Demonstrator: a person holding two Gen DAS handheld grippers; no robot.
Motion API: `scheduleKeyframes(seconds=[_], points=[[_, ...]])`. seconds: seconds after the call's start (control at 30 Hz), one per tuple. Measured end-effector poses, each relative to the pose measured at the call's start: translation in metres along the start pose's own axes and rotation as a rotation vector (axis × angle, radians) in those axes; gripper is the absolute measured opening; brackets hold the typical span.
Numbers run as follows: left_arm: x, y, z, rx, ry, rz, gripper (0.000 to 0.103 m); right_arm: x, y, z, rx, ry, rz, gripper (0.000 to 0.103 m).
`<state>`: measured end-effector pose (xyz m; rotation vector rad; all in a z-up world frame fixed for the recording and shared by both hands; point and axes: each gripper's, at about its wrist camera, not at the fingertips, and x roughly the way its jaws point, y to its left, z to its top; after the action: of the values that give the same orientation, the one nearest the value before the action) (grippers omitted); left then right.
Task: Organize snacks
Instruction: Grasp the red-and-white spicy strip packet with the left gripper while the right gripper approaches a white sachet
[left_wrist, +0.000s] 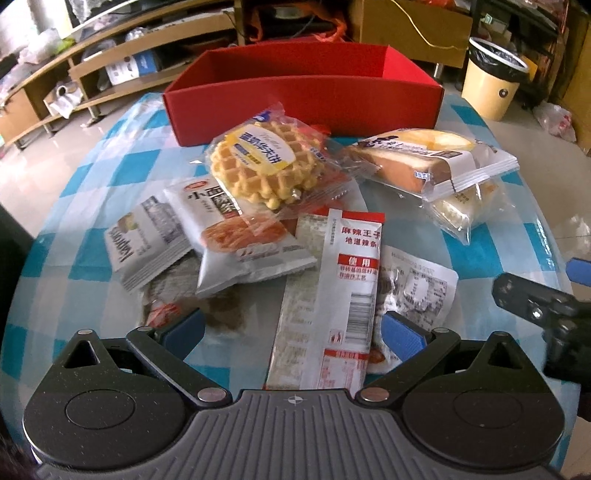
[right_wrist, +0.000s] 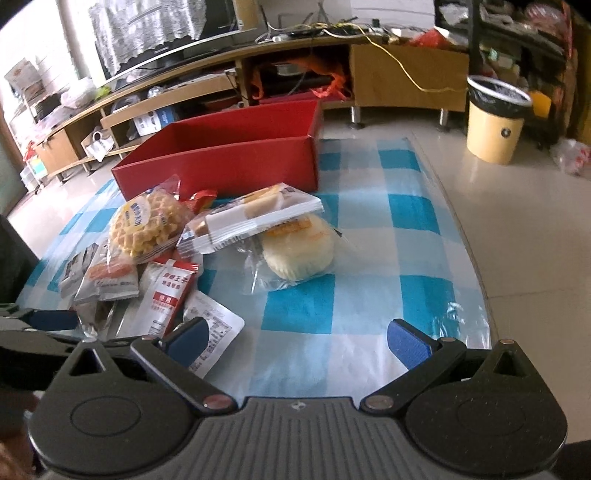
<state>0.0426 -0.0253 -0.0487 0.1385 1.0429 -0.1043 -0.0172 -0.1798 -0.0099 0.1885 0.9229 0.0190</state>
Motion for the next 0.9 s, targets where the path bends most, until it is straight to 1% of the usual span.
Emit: scheduleKeyframes(seconds=[0.07,0.13,0.2,0.3,0.33,0.37,0.4,0.43,0.47,0.57,0.67,0.7,0.73,0.77,0.83,0.9], points=[[0.007,0.0,0.004,-0.005,0.012,0.0,0.102,0.0,-0.002,0.001,0.008,0.0,0.002,0.102],[0.011,-0.001,0.008,-0.007,0.006,0.001,0.103,0.0,-0.002,0.001,0.012,0.0,0.004,0.102],[0.013,-0.002,0.011,0.012,0.002,0.004,0.103,0.001,-0.002,0.001,0.015,0.005,0.005,0.102],[0.012,-0.002,0.012,0.018,0.002,-0.009,0.099,0.003,-0.002,0.001,0.014,0.012,0.003,0.102],[0.01,-0.002,0.01,0.023,0.003,-0.014,0.093,0.003,-0.002,0.001,0.014,0.013,0.0,0.102],[0.008,-0.002,0.008,0.028,0.005,-0.026,0.082,0.004,-0.002,0.001,0.016,0.013,-0.002,0.102],[0.006,-0.001,0.006,0.026,0.017,-0.048,0.077,0.004,-0.003,0.001,0.021,0.014,-0.002,0.102],[0.004,-0.001,0.004,0.021,0.025,-0.068,0.07,0.004,-0.004,0.002,0.025,0.017,-0.001,0.102],[0.003,0.0,0.001,0.018,0.039,-0.085,0.067,0.004,-0.004,0.002,0.029,0.019,0.002,0.102],[-0.001,0.004,-0.008,-0.016,0.091,-0.149,0.067,0.004,-0.005,0.002,0.028,0.019,0.001,0.102],[-0.005,0.009,-0.01,-0.03,0.091,-0.177,0.068,0.003,-0.006,0.002,0.037,0.021,0.007,0.102],[-0.006,0.01,-0.009,-0.031,0.084,-0.181,0.071,0.002,-0.007,0.002,0.039,0.022,0.007,0.102],[-0.005,0.01,-0.007,-0.037,0.081,-0.18,0.08,0.002,-0.007,0.002,0.04,0.024,0.006,0.102],[-0.004,0.01,-0.005,-0.044,0.077,-0.178,0.084,0.003,-0.007,0.003,0.042,0.027,0.007,0.102],[0.002,0.007,0.0,-0.042,0.074,-0.17,0.084,0.003,-0.008,0.003,0.049,0.035,0.011,0.102],[0.008,0.003,0.003,-0.032,0.074,-0.148,0.09,0.004,-0.009,0.002,0.048,0.042,0.012,0.102]])
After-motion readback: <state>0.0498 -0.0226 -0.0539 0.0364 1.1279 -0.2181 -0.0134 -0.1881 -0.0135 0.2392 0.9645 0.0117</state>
